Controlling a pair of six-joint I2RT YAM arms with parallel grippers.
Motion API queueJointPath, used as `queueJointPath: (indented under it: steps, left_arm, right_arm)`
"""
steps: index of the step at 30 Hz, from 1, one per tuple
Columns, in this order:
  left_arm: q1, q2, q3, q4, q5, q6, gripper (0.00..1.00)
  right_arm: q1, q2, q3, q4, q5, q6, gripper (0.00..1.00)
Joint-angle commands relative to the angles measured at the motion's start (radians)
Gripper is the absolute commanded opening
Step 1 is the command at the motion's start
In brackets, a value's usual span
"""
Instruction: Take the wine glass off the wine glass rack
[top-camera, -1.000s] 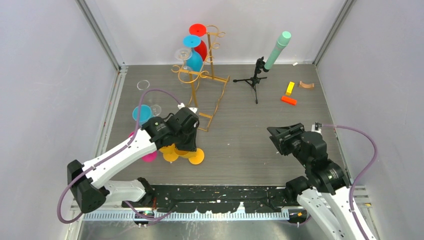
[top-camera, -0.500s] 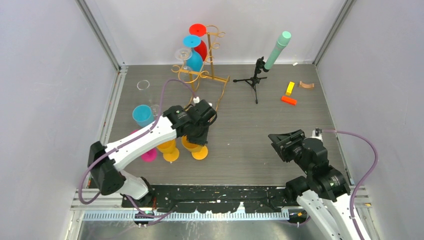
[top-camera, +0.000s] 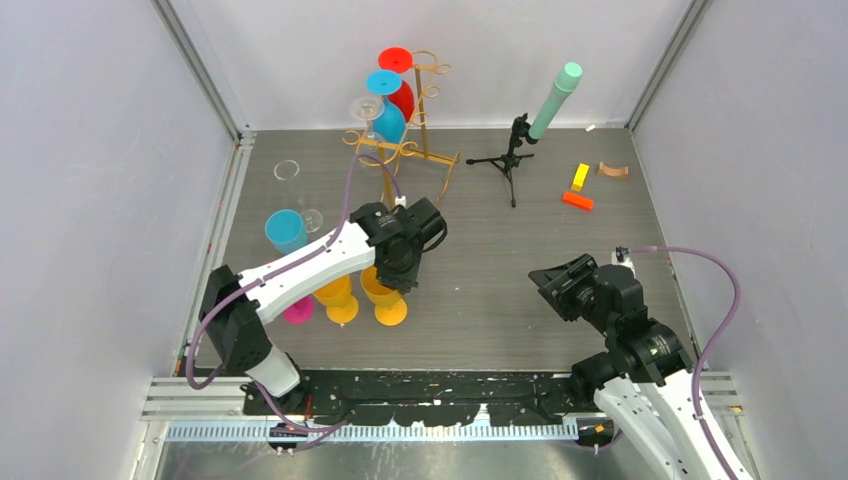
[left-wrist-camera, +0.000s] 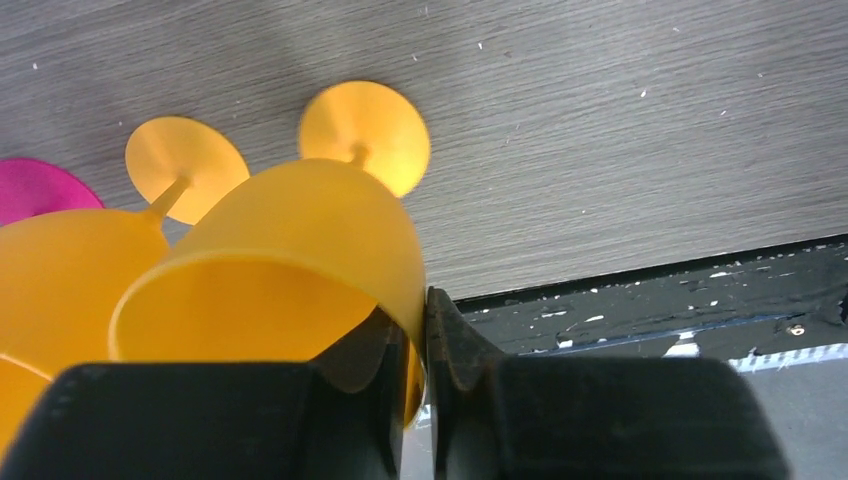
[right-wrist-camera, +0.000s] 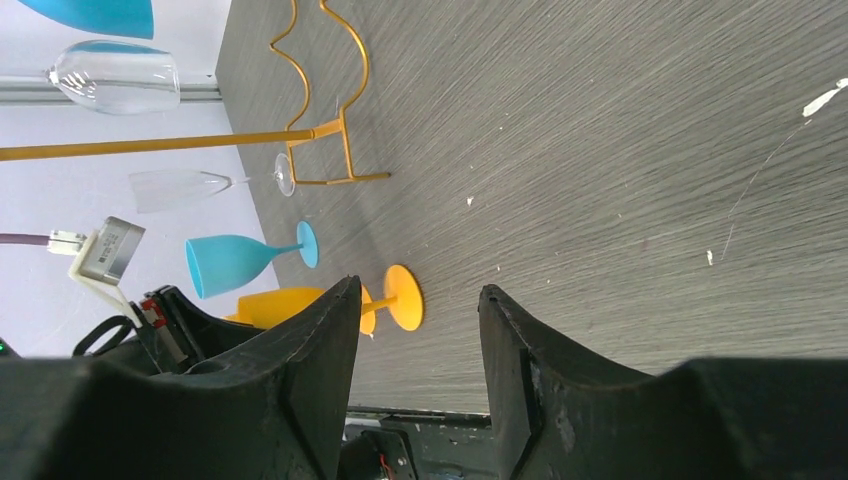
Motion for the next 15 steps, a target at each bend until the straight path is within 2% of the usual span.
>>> queueJointPath:
  steps: [1,6,12,15]
  left_arm:
    - [-0.004,-0.013,0.073,-0.035,-0.05,0.015,0.19]
    - [-0.004,-0.032,0.084,-0.042,-0.096,0.047,0.37]
    - [-0.003,-0.137,0.155,0.036,-0.148,0.145,0.58]
    - [0.016,-0.189,0.195,0.081,-0.17,0.224,0.86]
  right_arm:
    - [-0.002,-0.003,0.039,0.047,-0.009,-0.031,0.53]
    - [-0.002,0.016,0.062,0.037,-0.024,-0.027,0.53]
    - [-0.002,0.052,0.101,0.037,-0.041,-0.028,0.53]
    - [-0.002,0.067,0.092,0.065,-0.004,-0.015,0.53]
